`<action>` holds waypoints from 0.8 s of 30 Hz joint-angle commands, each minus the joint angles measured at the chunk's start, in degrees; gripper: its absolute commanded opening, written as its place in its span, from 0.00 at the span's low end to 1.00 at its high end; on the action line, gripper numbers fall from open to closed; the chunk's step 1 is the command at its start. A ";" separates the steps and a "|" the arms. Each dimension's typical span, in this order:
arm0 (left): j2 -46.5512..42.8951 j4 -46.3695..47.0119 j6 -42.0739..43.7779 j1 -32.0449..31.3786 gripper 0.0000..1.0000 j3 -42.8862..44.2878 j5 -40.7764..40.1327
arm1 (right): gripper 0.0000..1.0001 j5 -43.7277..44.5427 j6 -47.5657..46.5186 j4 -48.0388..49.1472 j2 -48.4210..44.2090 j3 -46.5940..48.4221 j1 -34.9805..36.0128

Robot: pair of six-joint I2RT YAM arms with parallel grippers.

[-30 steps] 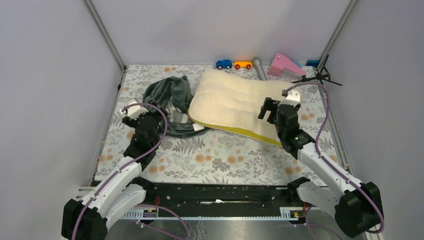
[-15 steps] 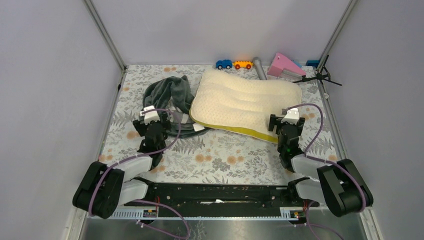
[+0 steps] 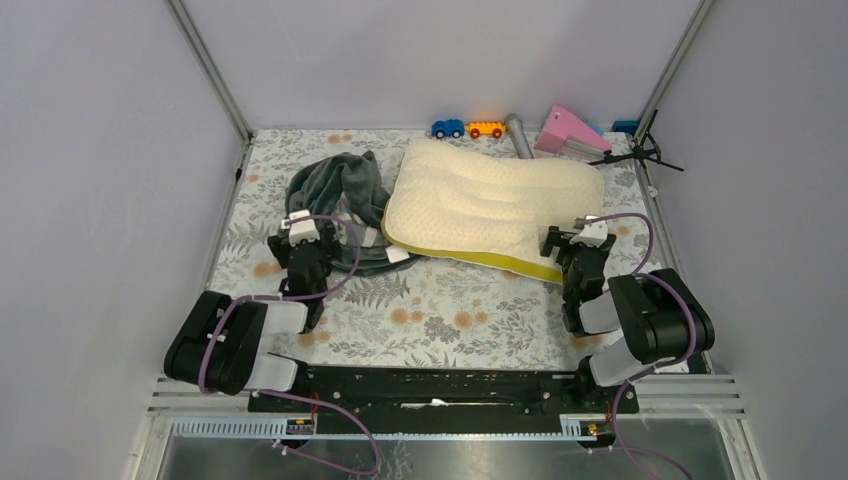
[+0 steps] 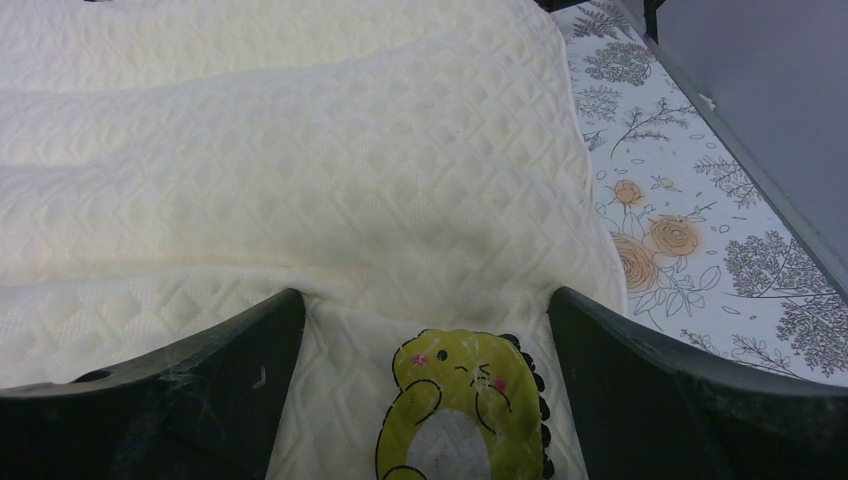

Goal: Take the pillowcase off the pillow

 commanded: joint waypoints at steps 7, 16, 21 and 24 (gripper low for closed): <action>9.83 24.46 3.68 3.49 0.96 -2.98 8.38 | 0.99 1.27 1.39 0.23 1.80 1.56 -2.08; 9.78 19.20 1.86 5.35 0.99 -0.66 9.96 | 0.99 1.15 1.35 0.91 2.10 1.57 -2.14; 9.85 19.95 1.93 5.26 0.99 -0.89 9.71 | 0.99 1.19 1.36 0.95 2.10 1.58 -2.12; 9.87 19.81 1.92 5.26 0.99 -0.84 9.89 | 0.99 1.17 1.36 0.95 2.10 1.58 -2.11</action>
